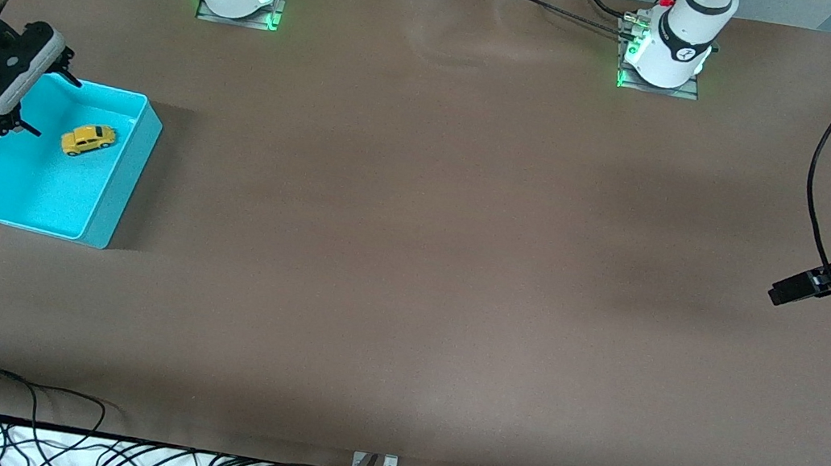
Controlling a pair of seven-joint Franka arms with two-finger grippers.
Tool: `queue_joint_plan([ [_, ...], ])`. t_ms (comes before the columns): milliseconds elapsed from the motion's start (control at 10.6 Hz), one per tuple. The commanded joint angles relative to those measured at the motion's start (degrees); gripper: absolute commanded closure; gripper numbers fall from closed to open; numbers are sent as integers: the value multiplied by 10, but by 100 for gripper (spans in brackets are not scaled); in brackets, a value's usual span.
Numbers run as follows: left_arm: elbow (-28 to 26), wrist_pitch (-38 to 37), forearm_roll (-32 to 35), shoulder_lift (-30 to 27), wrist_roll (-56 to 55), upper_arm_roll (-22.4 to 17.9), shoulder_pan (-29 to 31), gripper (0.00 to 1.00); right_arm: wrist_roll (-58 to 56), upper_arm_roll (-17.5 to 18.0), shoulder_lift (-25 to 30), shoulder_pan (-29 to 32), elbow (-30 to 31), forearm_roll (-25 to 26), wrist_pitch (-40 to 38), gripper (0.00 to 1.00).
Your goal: Wind up and store yellow beetle car
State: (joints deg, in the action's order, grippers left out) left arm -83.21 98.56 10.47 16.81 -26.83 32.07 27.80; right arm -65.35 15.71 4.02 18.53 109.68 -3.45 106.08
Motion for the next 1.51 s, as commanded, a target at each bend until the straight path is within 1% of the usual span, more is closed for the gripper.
queue_joint_plan([
  [0,13,-8,-12,2,13,1,1,0,198,-5,10,-23,-24,-7,-15,0],
  [189,13,-7,-11,2,13,1,1,0,351,-9,10,-43,-32,-9,-17,0],
  [283,13,-7,-12,2,13,1,1,0,427,-17,10,-59,-37,-9,-17,0],
  [378,13,-8,-11,2,14,1,1,0,495,-34,10,-84,-43,-7,-18,0],
  [472,13,-7,-11,2,14,1,2,0,534,-49,9,-105,-49,-7,-27,0],
  [661,13,-7,-11,3,15,0,2,0,551,-88,-3,-143,-74,-6,-49,0],
  [850,13,-7,-12,3,15,1,2,0,594,-91,-45,-152,-149,-1,-104,0],
  [945,13,-7,-11,4,15,0,2,0,600,-93,-52,-156,-161,3,-115,0],
  [1039,13,-7,-12,4,15,1,2,0,601,-94,-52,-162,-161,13,-116,0],
  [1134,13,-7,-11,4,15,0,2,0,604,-114,-50,-182,-159,21,-118,0],
  [1228,13,-7,-11,4,15,0,2,0,606,-151,-50,-216,-158,24,-118,0],
  [1417,13,-7,-11,4,15,0,2,0,602,-155,-52,-218,-159,27,-117,0],
])
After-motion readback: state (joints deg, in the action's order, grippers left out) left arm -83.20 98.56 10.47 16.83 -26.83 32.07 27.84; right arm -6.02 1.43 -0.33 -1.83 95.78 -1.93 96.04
